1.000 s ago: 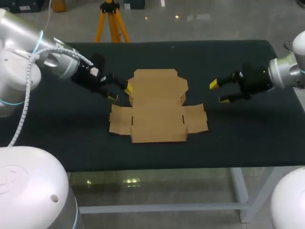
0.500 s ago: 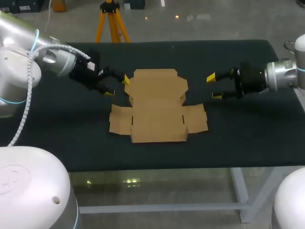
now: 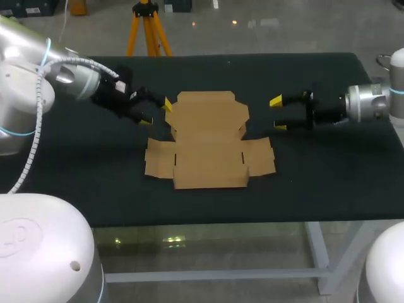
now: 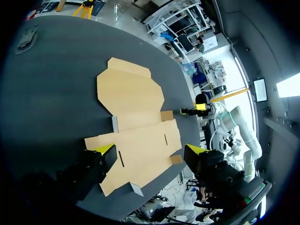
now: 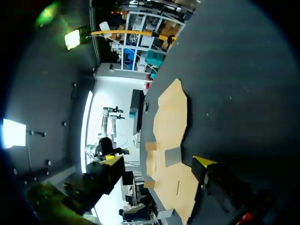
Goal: Assemble the packaging by folding the flat box into shape, placing the metal phone stand inside, and closing the box properly
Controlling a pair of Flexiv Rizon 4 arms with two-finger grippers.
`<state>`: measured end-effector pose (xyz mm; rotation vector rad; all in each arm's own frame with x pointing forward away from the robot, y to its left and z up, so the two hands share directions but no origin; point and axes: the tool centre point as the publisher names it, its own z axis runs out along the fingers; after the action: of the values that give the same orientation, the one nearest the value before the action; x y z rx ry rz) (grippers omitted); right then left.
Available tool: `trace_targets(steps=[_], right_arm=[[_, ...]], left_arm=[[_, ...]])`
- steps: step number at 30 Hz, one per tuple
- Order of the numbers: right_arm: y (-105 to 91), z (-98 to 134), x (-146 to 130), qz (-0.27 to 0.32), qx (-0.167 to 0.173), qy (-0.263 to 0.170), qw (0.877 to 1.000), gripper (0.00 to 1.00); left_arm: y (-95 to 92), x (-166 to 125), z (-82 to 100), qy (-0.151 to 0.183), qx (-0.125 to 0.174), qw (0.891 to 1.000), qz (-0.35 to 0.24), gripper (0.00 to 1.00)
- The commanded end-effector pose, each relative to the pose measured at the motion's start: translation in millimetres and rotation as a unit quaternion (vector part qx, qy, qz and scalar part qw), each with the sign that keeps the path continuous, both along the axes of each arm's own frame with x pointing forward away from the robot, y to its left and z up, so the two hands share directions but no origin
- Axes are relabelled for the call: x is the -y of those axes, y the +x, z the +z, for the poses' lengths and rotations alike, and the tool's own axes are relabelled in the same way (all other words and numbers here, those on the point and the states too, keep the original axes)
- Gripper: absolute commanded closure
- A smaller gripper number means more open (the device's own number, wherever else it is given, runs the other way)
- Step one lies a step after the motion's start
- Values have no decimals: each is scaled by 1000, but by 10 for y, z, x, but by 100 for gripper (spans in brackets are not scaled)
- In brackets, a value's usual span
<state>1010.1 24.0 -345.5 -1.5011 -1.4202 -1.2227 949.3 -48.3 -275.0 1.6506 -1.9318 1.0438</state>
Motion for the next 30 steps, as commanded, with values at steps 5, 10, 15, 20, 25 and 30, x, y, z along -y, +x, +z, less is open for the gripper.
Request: trace_targets(steps=[5,10,15,20,25,30], right_arm=[[292,-8,-134,5,-35,-54,998,0],[376,-67,-164,10,-39,-59,997,0],[429,-200,-197,7,-48,-69,996,0],[456,-282,-241,8,-46,-72,996,27],[506,-335,-324,8,-40,-88,995,43],[564,-373,-373,3,-41,-110,993,41]], left_arm=[[52,-79,-6,-2,-6,1000,0,0],[68,-117,-10,-7,-8,1000,1,0],[97,-160,21,-13,-10,1000,2,0],[136,-200,79,-20,-13,1000,3,0],[162,-233,105,-24,-14,1000,1,0],[148,-256,109,-26,-14,1000,2,0]])
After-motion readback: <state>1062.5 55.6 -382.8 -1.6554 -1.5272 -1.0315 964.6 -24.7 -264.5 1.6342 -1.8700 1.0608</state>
